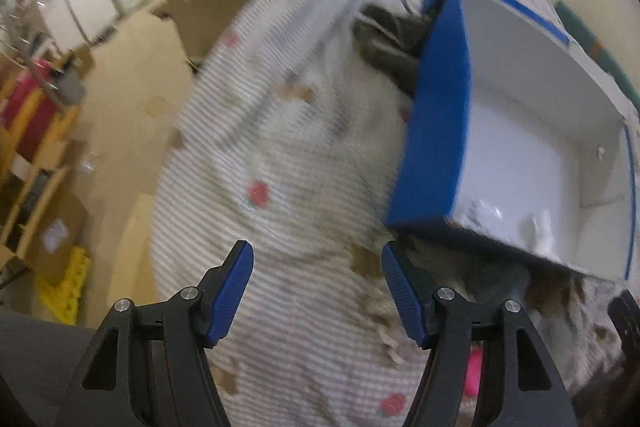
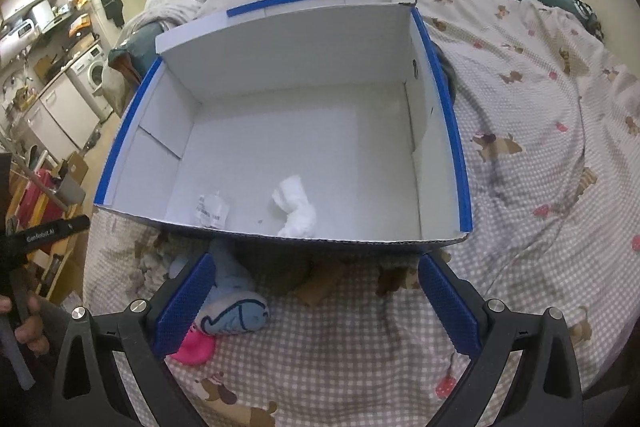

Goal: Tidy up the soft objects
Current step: 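Grasp the lace scrunchie with the left tool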

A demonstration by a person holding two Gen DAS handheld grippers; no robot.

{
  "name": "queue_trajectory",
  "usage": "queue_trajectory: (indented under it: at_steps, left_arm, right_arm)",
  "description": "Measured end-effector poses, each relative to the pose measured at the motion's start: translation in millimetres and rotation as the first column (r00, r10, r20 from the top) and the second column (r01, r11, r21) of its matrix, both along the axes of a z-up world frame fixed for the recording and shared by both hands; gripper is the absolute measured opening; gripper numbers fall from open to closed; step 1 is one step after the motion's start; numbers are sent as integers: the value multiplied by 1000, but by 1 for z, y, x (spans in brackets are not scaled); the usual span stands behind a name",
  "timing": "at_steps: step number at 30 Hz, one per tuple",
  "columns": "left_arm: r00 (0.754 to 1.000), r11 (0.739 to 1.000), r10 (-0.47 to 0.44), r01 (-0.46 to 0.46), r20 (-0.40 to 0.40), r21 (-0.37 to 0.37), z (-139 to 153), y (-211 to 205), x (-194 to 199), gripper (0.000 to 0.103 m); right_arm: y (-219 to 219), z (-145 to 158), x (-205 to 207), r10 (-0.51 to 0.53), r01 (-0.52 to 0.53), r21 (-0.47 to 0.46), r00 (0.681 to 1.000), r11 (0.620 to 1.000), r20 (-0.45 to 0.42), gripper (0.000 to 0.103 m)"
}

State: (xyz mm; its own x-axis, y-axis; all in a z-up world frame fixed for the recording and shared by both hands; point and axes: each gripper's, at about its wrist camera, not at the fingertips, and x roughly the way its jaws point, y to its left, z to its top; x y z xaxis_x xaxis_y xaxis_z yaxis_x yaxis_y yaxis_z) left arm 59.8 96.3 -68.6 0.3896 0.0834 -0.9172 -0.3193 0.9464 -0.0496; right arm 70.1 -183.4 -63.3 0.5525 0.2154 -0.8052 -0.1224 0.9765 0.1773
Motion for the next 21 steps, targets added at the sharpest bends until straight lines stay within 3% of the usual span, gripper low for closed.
queue_trajectory:
  at_steps: [7, 10, 14, 18, 21]
  left_arm:
    - [979, 982, -104, 74, -175, -172, -42, -28, 16, 62]
    - [964, 986, -112, 77, -241, -151, -57, -39, 21, 60]
    - [945, 989, -77, 32, -318, -145, -75, -37, 24, 41]
    - [940, 984, -84, 26, -332, -174, -79, -38, 25, 10]
    - [953, 984, -92, 42, -289, -175, -68, -38, 23, 8]
  right_arm:
    - [-2, -7, 5, -21, 21, 2, 999, 1000, -36, 103]
    - [-3, -10, 7, -27, 27, 0, 998, 1000, -48, 103]
    - [-5, -13, 10, -37, 37, 1, 997, 999, -65, 103]
    - [-8, -17, 15, -50, 51, 6, 994, 999, -96, 103]
    - [-15, -23, 20, -66, 72, 39, 987, 997, -144, 103]
